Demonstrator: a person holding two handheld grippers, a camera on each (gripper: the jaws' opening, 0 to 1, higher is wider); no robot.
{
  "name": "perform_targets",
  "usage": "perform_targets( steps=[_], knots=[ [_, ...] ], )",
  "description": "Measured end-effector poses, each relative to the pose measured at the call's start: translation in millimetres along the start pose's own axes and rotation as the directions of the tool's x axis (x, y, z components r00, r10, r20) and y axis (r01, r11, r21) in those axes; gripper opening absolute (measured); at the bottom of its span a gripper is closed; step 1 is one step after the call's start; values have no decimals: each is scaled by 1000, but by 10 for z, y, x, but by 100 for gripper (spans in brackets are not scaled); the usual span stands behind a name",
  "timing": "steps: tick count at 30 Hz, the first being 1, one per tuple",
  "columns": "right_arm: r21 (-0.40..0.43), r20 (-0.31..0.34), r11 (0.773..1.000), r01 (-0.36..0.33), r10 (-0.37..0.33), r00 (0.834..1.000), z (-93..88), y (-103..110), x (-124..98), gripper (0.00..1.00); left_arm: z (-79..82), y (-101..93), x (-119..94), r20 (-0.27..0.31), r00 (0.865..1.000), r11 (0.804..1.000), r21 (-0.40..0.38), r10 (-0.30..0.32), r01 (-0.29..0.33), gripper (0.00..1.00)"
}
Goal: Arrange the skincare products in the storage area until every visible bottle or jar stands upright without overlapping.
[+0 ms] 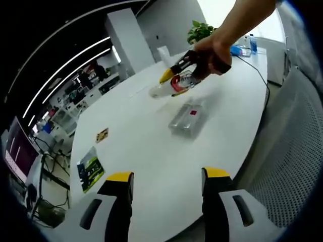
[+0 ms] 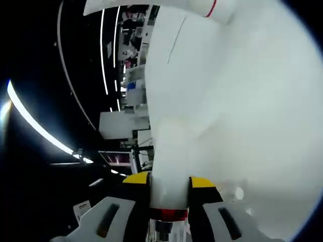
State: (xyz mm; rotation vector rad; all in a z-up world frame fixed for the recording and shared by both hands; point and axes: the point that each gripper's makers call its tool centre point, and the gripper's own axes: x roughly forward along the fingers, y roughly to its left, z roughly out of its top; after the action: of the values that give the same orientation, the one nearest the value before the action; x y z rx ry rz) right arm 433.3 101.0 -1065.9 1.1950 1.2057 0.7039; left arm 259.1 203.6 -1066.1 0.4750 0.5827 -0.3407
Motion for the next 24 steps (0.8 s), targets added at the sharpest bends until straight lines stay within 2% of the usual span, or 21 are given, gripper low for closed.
perform_targets(
  steps=[6,12,17,20,22,24],
  knots=[
    [18,3,999,-46,46,999,-74,89,24,21,53,-5,-16,21,1000,1000,1,-2,2,56],
    [84,16,991,-107,106,994,-112,138,56,22,110,-63,-20,46,998,999,20,-35,34,59],
    [90,-11,988,-124,125,992,-238,140,122,21,206,-42,-41,69,996,999,7,-53,52,60],
    [86,-29,987,-138,141,990,-344,151,157,21,272,-82,-56,98,990,990,-88,-100,109,58],
    [85,-38,986,-142,145,989,-394,152,172,21,320,-33,-66,125,987,971,-203,-104,128,60],
    [81,-55,986,-146,151,987,-477,152,188,21,398,-54,-59,176,973,922,-331,-149,201,60]
  ],
)
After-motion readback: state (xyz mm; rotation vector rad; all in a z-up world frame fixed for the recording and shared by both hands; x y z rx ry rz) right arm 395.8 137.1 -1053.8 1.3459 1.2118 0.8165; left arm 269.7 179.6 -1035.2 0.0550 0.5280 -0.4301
